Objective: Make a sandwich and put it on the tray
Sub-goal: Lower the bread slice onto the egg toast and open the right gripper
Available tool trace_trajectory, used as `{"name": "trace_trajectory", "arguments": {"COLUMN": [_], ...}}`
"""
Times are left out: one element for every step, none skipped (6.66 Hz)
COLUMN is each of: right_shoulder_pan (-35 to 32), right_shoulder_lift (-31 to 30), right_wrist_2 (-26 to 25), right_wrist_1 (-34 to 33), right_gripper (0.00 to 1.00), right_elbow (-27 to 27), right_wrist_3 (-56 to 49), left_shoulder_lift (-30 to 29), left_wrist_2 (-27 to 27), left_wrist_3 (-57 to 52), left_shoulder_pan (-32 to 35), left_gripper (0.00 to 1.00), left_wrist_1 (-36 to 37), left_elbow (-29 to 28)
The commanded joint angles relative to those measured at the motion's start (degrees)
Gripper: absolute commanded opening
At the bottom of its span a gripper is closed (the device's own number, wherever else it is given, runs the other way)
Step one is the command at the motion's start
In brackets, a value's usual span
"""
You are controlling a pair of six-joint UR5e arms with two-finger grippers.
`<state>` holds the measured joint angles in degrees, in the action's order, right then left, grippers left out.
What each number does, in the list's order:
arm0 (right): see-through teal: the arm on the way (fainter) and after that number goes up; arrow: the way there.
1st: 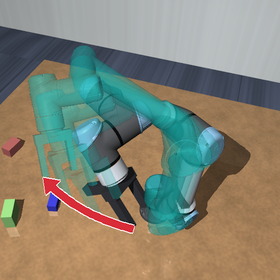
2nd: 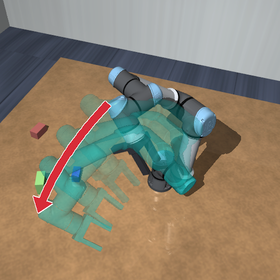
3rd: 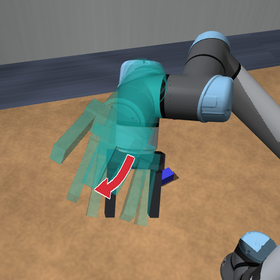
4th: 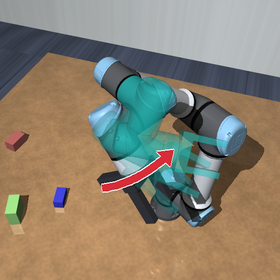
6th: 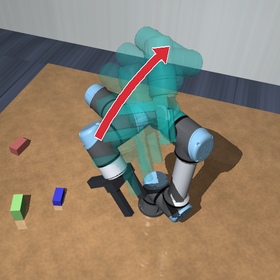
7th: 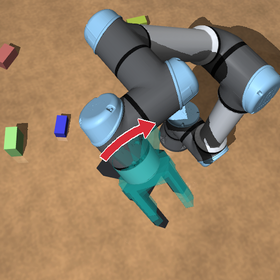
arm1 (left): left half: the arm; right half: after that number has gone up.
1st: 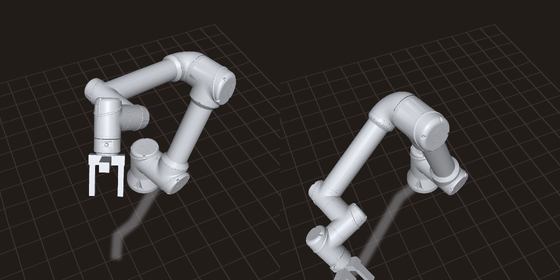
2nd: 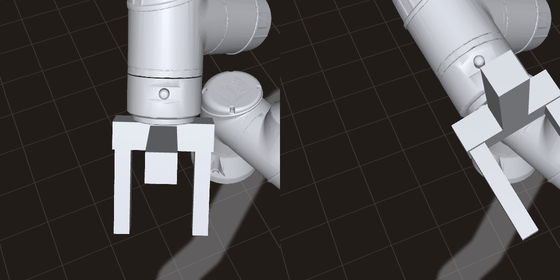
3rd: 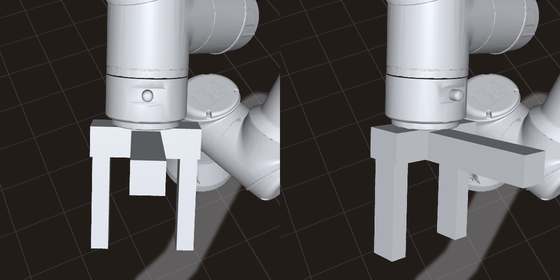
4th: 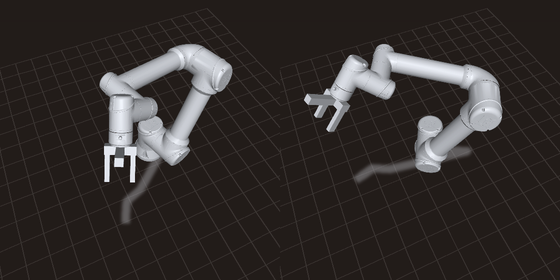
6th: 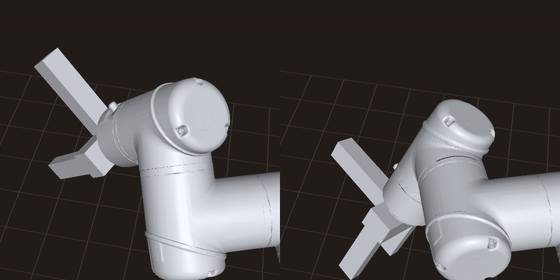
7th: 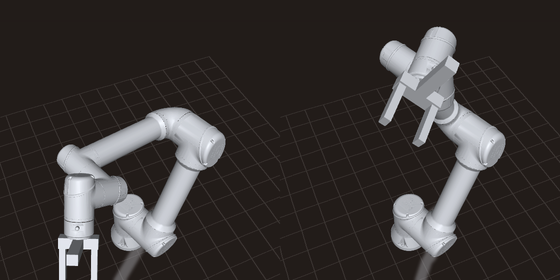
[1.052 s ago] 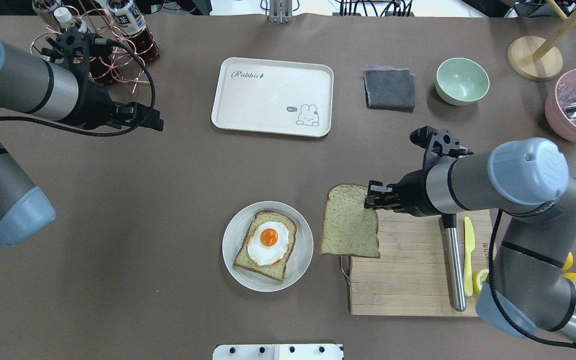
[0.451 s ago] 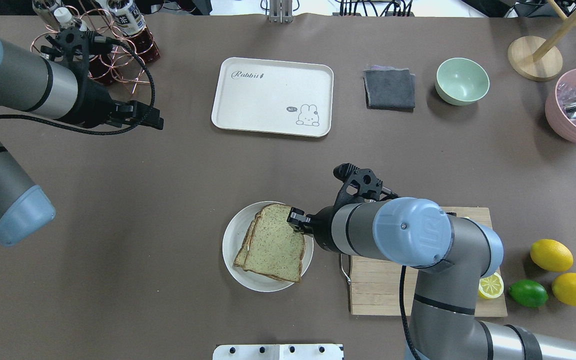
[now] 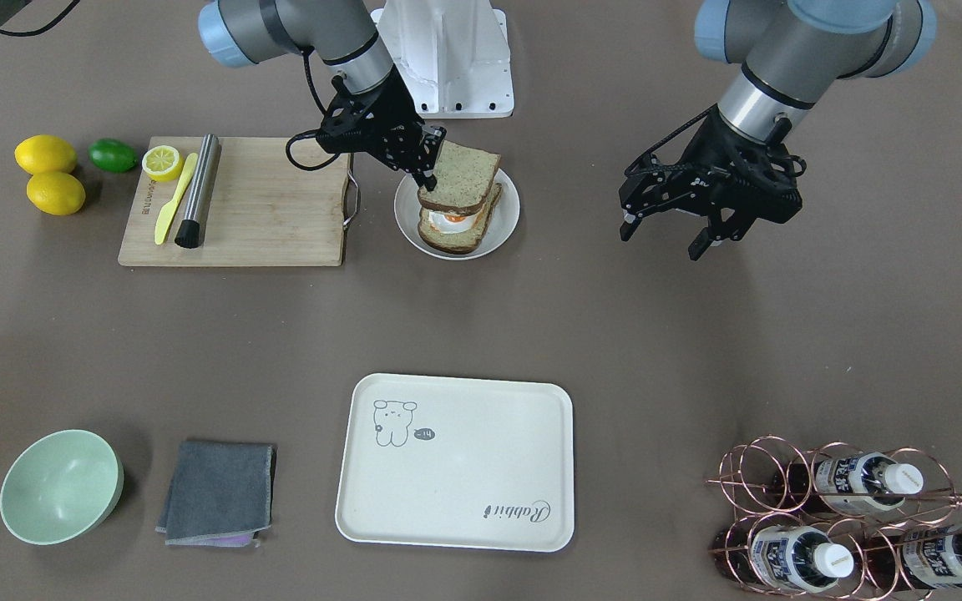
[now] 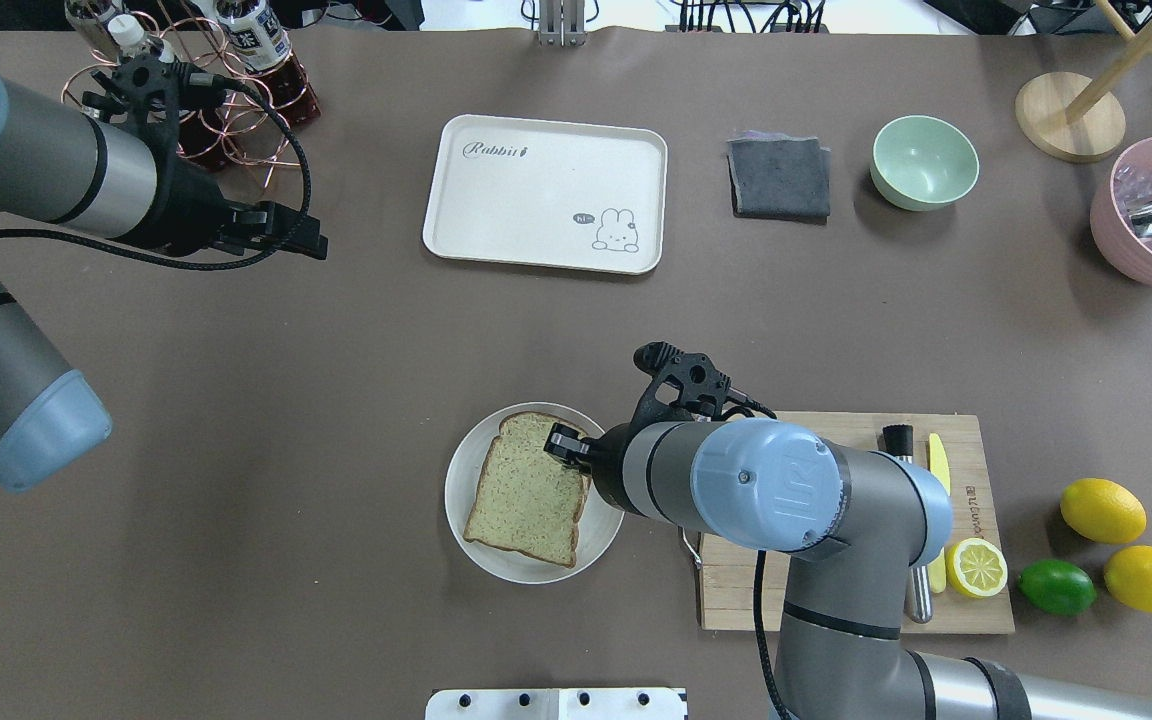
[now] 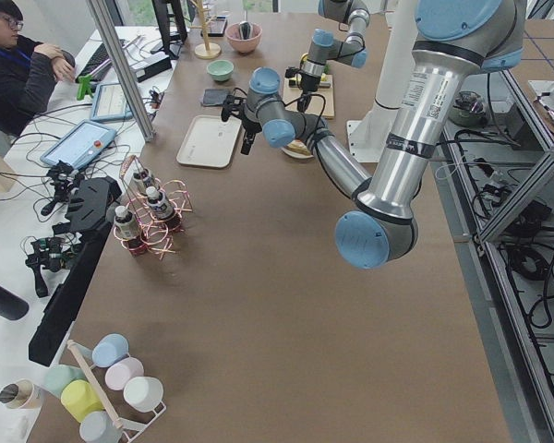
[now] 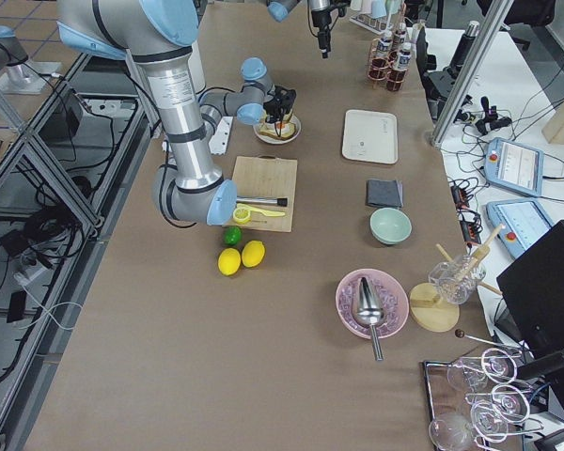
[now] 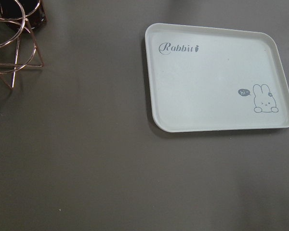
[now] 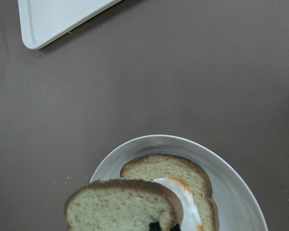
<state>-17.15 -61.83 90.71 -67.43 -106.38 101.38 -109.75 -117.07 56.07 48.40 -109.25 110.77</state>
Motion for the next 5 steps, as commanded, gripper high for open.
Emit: {"name": "trace_trajectory", "arguments": {"right_shoulder_pan": [-0.4,-0.4,-0.5,-0.4,-0.3], "right_shoulder_lift": [0.4,0.5,0.5,0.6,0.7], "right_wrist_2": [-0.1,-0.1,-0.1,-0.1,-0.1], "right_wrist_1": [0.2,0.4,0.5,0.5,0.5], "right_gripper": [0.00,0.00,0.00,0.00,0.00], "right_elbow": [2.0,2.9,3.5,3.6,3.9], "right_wrist_3": [-0.2,-0.3,-0.3,0.0,0.0], "left_shoulder_lift": [0.0,0.0,0.0,0.0,0.0], "left_wrist_2": [0.0,0.0,0.0,0.0,0.0], "left_wrist_3": [0.0,0.0,0.0,0.0,0.0], "left_shoulder_pan": [0.0,0.0,0.0,0.0,0.0], "left_gripper": [0.97,0.97,0.97,0.97,0.97], "left_wrist_1": [0.0,0.0,0.0,0.0,0.0], "left_elbow": [-0.1,-0.1,-0.1,-0.3,-0.3]}}
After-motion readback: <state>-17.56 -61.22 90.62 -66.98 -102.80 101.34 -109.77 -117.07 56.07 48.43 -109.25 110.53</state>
